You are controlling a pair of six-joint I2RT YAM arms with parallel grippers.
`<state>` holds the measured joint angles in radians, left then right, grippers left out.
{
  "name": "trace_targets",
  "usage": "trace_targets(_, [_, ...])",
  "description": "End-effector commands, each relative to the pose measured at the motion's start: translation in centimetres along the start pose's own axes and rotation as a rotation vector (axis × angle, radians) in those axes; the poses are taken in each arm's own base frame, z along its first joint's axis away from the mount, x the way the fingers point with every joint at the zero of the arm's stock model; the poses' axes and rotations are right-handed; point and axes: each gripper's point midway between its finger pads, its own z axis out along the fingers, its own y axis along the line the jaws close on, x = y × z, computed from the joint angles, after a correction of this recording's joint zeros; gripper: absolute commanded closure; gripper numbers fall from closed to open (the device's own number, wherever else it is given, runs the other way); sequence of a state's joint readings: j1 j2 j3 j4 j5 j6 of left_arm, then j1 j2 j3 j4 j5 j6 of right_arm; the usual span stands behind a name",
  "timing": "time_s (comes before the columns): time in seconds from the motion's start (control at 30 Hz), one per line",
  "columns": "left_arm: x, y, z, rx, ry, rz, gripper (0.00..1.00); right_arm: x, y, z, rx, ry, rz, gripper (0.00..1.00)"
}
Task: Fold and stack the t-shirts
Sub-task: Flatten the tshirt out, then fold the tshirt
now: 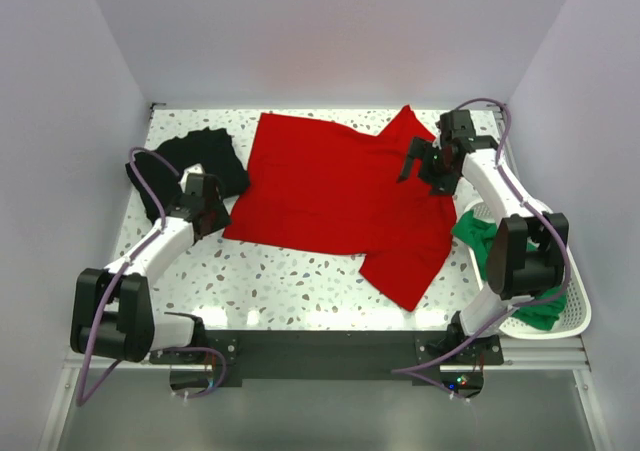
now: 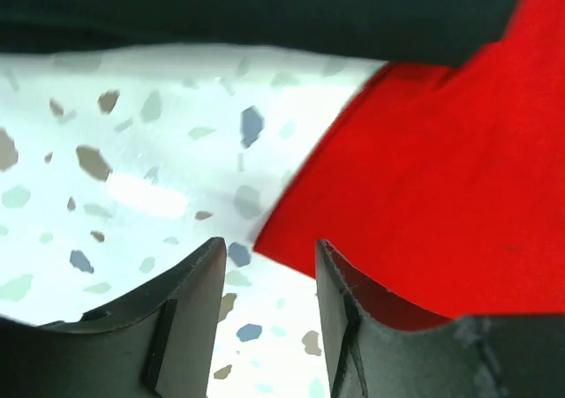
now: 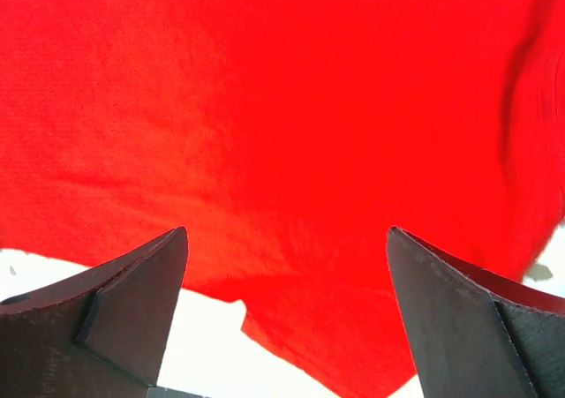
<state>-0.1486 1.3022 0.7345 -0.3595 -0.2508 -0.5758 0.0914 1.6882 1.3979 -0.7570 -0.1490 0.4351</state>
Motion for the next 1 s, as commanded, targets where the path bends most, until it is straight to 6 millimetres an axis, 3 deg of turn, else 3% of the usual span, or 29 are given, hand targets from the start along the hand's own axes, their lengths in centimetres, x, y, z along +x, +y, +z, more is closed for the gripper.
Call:
trace_targets(0.0, [0.1, 1.0, 0.4, -0.002, -0.008, -0.066, 0.51, 1.8, -0.2, -1.4, -0.012, 0.024, -0.012, 0.03])
trace_targets(0.33, [2.9, 0.6, 1.8, 0.047, 0.063, -0.052, 0.58, 3.5, -0.8, -3.1, -0.008, 0.013, -0.008, 0.03])
trace_targets(0.7, [3.5, 0.5, 3.2, 0.049, 0.082, -0.036, 0.60, 4.2, -1.0, -3.7, -0.010, 0.012, 0.000, 0.03])
trace_targets(0.83, [4.0, 0.5, 3.7, 0.043, 0.098, -0.033, 0.69, 4.6, -1.1, -3.8, -0.010, 0.014, 0.003, 0.03])
trace_targets(0.97, [4.2, 0.5, 3.7, 0.049, 0.107, -0.030, 0.83, 6.3, -1.6, -3.8, -0.003, 0.038, -0.003, 0.03])
